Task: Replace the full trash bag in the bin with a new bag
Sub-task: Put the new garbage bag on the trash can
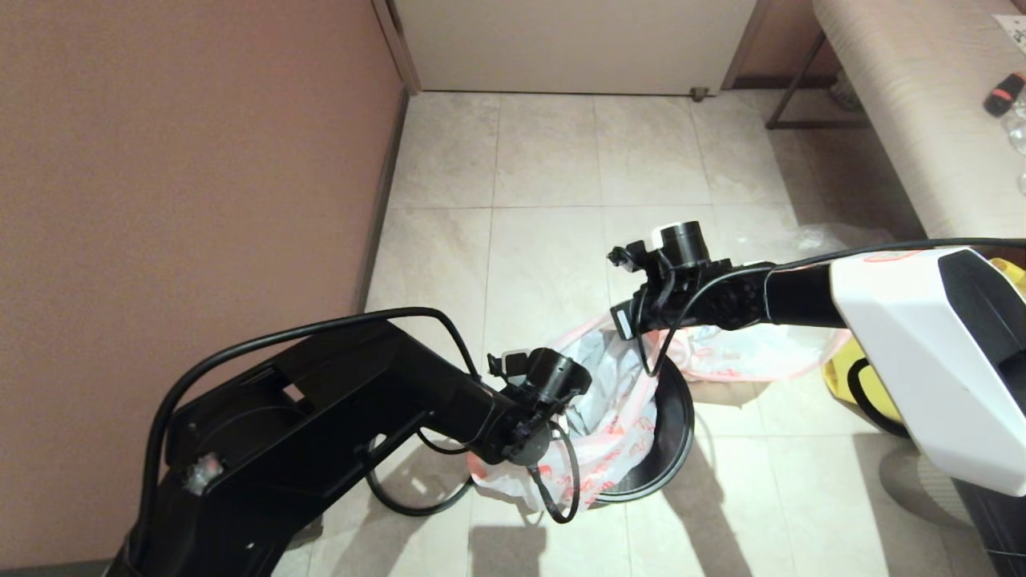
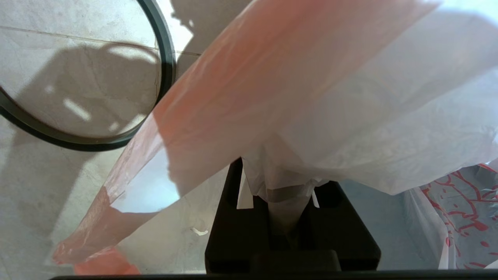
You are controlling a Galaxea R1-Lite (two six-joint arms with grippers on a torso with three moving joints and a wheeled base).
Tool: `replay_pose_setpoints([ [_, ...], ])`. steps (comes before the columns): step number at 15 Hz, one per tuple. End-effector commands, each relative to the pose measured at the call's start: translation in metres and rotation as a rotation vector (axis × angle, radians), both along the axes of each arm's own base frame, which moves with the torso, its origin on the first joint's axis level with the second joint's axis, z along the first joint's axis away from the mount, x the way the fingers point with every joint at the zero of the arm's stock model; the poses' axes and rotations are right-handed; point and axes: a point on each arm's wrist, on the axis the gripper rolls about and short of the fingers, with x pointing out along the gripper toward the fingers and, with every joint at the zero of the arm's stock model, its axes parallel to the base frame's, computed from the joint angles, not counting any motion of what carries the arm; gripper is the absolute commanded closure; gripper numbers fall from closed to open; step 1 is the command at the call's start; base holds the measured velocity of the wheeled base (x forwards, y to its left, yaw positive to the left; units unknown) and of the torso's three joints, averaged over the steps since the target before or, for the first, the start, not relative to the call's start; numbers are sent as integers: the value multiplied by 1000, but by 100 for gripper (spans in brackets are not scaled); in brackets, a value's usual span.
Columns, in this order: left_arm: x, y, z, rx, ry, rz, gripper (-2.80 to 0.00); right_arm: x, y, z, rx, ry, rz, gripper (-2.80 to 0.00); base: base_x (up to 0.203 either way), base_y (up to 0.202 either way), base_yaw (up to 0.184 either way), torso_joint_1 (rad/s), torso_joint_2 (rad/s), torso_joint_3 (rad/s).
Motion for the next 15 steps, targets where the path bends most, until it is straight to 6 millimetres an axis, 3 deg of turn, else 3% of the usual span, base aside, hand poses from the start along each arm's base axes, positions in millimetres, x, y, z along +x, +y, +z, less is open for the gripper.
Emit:
replay_pose_setpoints([
  [1, -1, 0, 3, -5, -6, 3, 0, 4, -3, -6, -8, 5, -5, 0, 0, 0, 0, 0, 0, 0],
  [8, -5, -1, 17, -23, -29, -4, 0, -4, -14, -9, -74, 112, -48, 0, 0, 0, 0, 0, 0, 0],
  [12, -4, 0, 15, -22, -28, -1, 0, -2, -23, -14, -124, 117, -73, 0, 0, 0, 0, 0, 0, 0],
  [15, -2, -1, 8, -19, -24, 1, 0, -13, -27, -20, -175, 249, -70, 0, 0, 0, 0, 0, 0, 0],
])
